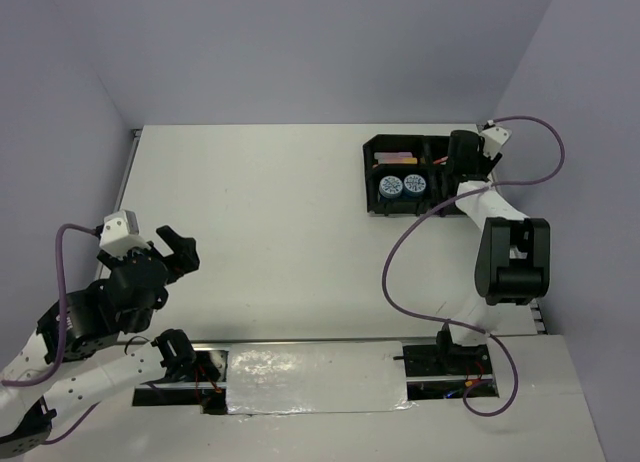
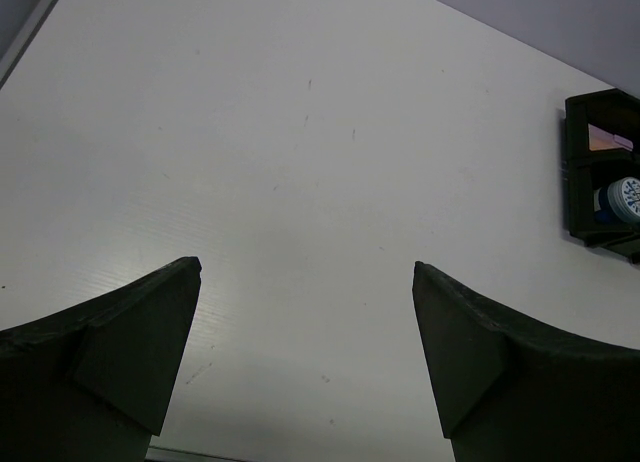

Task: Sort the stationery into containers
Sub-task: Place the stationery in the storage box, then reset both arms

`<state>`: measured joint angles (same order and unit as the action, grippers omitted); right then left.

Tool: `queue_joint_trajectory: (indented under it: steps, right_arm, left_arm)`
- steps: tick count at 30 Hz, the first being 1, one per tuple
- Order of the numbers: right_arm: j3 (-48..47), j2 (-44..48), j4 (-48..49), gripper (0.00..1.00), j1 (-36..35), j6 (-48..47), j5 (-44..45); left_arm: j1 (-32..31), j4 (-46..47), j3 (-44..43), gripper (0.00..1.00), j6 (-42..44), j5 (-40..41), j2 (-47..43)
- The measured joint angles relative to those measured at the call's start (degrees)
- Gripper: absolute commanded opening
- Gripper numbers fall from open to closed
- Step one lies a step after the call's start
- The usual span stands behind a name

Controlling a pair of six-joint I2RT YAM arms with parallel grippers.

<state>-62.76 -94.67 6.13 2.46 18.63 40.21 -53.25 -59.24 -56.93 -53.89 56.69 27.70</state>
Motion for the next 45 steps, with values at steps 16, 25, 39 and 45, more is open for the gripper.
queue_joint_trajectory:
  steps: [16,25,39,45]
  right_arm:
    - [-2.1,-7.1,0.2,0.61,2.0,1.0,-4.4]
    - [-2.6,-7.0,-0.2,1.0,2.0,1.5,-5.6]
    - [-4.5,6.7,-7.5,1.0,-3.7,0.0,-8.6]
    - [-2.7,21.6,-12.3,1.0,-13.8,-3.4,-13.4]
  left_arm:
    - [0.0,0.7,0.1,0.99,1.3,-0.1,1.2]
    - [0.0,0.9,0.1,0.99,1.3,-0.1,1.2]
    - [0.0,0.8,0.1,0.99,1.1,0.1,2.6]
    - [1.0,-2.6,-0.4,0.99,-1.9,1.7,6.8]
